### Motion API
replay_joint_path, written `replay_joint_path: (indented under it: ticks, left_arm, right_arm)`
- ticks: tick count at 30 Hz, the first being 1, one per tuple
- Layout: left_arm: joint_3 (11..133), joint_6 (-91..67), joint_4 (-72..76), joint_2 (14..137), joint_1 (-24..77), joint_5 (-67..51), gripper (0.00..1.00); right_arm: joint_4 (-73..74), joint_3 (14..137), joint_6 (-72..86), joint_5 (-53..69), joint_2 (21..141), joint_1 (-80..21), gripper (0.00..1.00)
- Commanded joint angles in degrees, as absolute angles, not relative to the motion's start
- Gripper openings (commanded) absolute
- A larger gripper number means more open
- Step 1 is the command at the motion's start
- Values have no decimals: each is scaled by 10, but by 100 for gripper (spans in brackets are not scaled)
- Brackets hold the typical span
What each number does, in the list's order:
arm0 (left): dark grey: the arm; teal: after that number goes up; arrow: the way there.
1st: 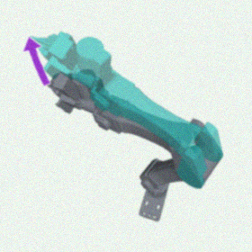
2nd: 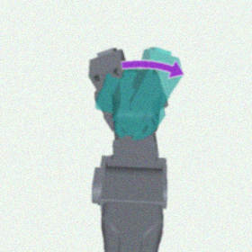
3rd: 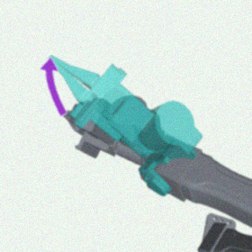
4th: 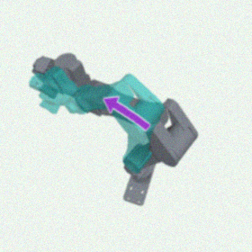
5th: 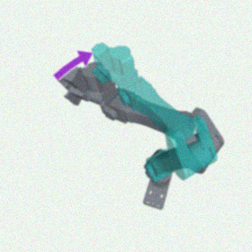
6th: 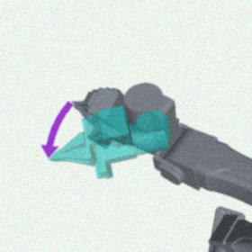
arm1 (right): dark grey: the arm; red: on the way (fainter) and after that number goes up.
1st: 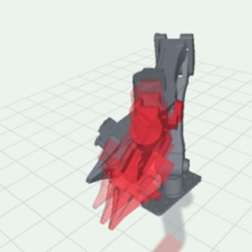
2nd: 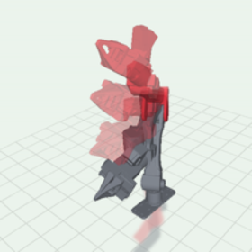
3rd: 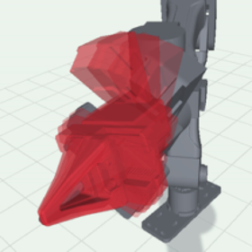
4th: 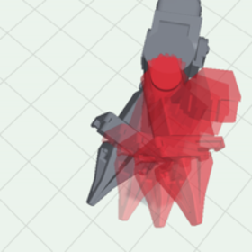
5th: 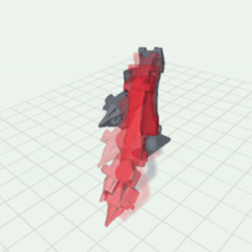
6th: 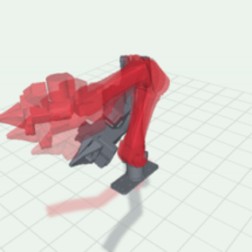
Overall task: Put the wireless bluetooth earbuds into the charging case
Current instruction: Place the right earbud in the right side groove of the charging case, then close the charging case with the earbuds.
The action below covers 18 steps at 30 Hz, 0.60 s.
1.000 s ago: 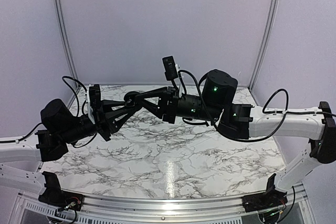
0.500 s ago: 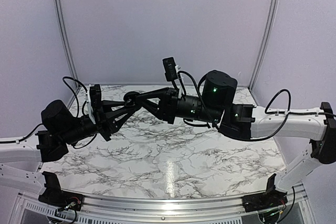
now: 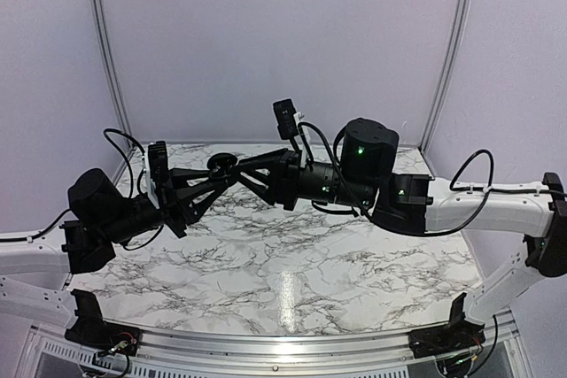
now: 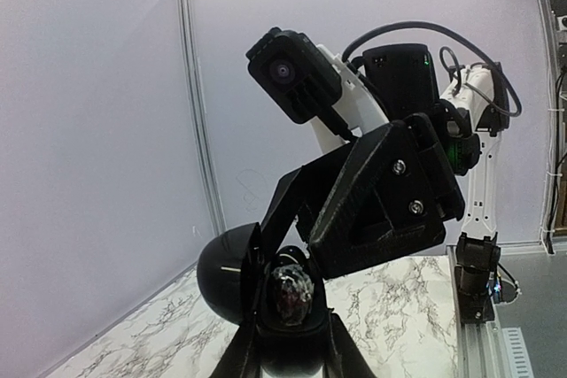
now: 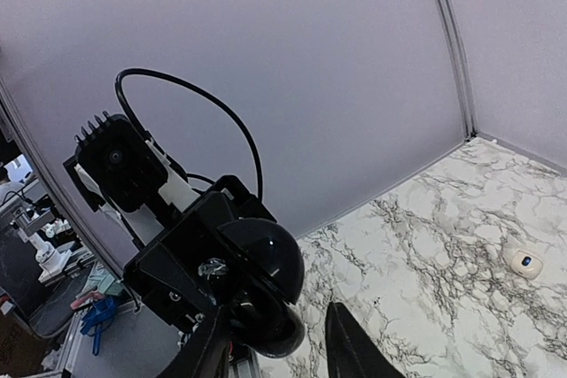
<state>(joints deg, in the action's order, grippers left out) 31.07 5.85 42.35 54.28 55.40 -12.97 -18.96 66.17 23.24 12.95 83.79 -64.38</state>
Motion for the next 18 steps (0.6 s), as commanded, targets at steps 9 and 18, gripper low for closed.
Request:
replay_joint_path:
  ticks: [9,18]
  left_arm:
    - [320,15,463,546,541,-198,0]
    - [341,-23,444,562,541,-232,0]
  right_arm:
    - [-128,671,133,224,765,-600,70]
    - [-29,729,62,281,778,-582,65]
